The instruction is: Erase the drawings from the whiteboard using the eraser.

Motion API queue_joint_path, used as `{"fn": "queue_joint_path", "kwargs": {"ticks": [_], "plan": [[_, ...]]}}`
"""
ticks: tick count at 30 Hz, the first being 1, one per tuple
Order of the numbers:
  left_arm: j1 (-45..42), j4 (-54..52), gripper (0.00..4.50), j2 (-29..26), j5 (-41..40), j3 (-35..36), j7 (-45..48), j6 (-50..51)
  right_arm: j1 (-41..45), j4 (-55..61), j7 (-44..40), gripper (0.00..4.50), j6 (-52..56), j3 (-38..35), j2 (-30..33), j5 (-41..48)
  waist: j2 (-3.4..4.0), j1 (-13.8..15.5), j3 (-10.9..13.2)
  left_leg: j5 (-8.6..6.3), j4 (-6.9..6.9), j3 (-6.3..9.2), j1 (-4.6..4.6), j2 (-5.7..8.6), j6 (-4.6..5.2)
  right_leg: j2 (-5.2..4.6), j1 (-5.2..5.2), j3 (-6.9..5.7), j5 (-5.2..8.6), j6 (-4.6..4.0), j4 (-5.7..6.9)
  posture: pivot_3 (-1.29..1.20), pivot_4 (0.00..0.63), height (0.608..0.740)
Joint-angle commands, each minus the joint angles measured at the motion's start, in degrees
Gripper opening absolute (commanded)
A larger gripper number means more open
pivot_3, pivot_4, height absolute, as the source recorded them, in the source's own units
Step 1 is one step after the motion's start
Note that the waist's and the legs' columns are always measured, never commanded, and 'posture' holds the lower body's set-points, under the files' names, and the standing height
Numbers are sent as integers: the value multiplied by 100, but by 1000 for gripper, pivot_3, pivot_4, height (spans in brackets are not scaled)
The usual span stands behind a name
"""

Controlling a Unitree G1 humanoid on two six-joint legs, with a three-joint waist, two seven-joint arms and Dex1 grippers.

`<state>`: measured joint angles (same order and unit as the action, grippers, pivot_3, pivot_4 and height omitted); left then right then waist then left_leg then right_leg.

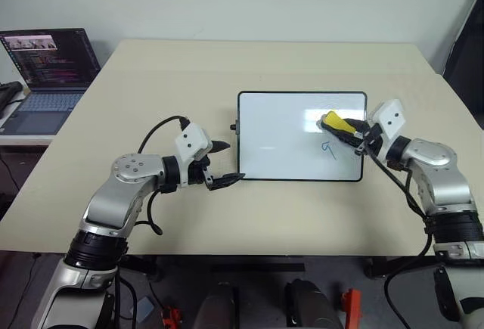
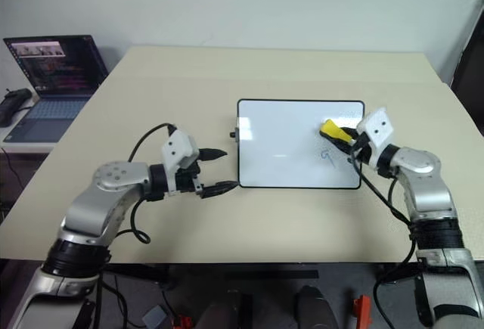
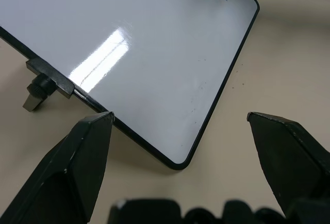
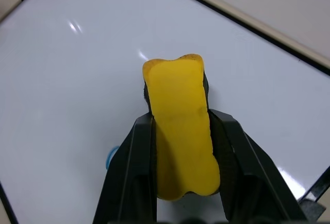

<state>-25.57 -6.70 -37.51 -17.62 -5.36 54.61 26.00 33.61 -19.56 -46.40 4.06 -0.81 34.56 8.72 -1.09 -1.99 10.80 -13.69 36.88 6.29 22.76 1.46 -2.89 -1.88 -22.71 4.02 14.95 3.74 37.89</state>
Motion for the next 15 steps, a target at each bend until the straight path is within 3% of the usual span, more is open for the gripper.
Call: {"fn": "queue_joint_path", "kwargs": {"ticks": [1, 8, 15], "plan": [[-68, -247, 4500, -24, -48, 60, 20, -2, 193, -507, 74, 1102, -564, 83, 38, -326, 0, -8, 0, 0, 2, -1, -2, 0, 0, 0, 2, 0, 0, 0, 1, 0, 150, 740], [-17, -296, 4500, -59, -53, 99, 2, 28, 123, -1183, -109, 1102, -1168, 462, 28, -714, -2, -47, -1, 0, 2, -4, -79, -2, 0, 4, 74, 4, 2, -1, -2, 0, 150, 740], [-46, -266, 4500, -54, -45, 105, 1, 12, -310, -1128, -494, 1102, -1240, 872, 37, -899, -7, -109, -4, 0, 2, -4, -146, -9, 1, 22, 142, 7, 20, 16, -8, 0, 150, 740]]}}
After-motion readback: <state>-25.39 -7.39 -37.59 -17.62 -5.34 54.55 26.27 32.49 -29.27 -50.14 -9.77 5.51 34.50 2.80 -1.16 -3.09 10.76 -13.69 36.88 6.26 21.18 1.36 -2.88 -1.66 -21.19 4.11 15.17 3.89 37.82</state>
